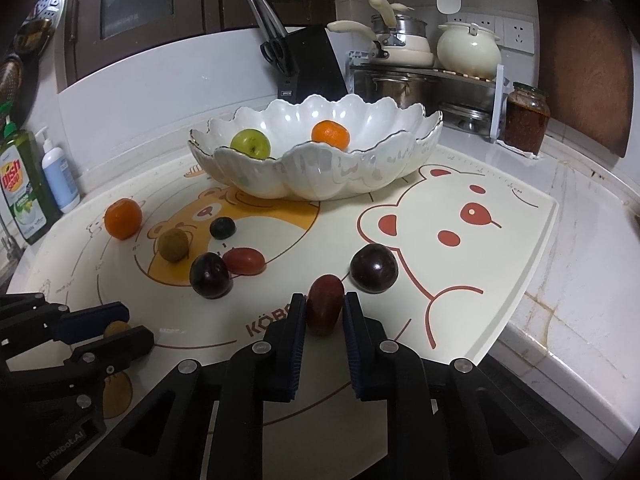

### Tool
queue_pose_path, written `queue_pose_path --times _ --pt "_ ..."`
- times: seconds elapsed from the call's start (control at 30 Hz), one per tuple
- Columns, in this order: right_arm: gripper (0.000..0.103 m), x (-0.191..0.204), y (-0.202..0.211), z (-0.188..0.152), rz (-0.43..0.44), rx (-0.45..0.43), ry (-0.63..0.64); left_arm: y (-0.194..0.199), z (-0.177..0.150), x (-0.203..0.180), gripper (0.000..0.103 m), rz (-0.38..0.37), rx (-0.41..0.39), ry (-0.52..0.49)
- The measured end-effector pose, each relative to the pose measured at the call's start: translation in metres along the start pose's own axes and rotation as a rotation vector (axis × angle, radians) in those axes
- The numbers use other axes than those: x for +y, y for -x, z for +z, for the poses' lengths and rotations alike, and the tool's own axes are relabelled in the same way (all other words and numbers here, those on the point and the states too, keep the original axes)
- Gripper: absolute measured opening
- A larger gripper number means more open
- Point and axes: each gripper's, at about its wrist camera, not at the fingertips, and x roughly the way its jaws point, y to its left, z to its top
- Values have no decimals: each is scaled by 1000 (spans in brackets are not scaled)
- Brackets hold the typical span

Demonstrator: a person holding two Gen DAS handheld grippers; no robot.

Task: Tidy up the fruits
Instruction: 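Grasp the kiwi with the left tool while the right tool grasps a red date, then carry the kiwi and red date into the white bowl and release both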

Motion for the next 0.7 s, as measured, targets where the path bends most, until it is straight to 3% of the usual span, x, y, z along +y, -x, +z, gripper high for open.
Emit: queue_pose_path --times 0.7 --pt "20 5 26 17 -11 -79 17 20 22 14 24 9 -69 11"
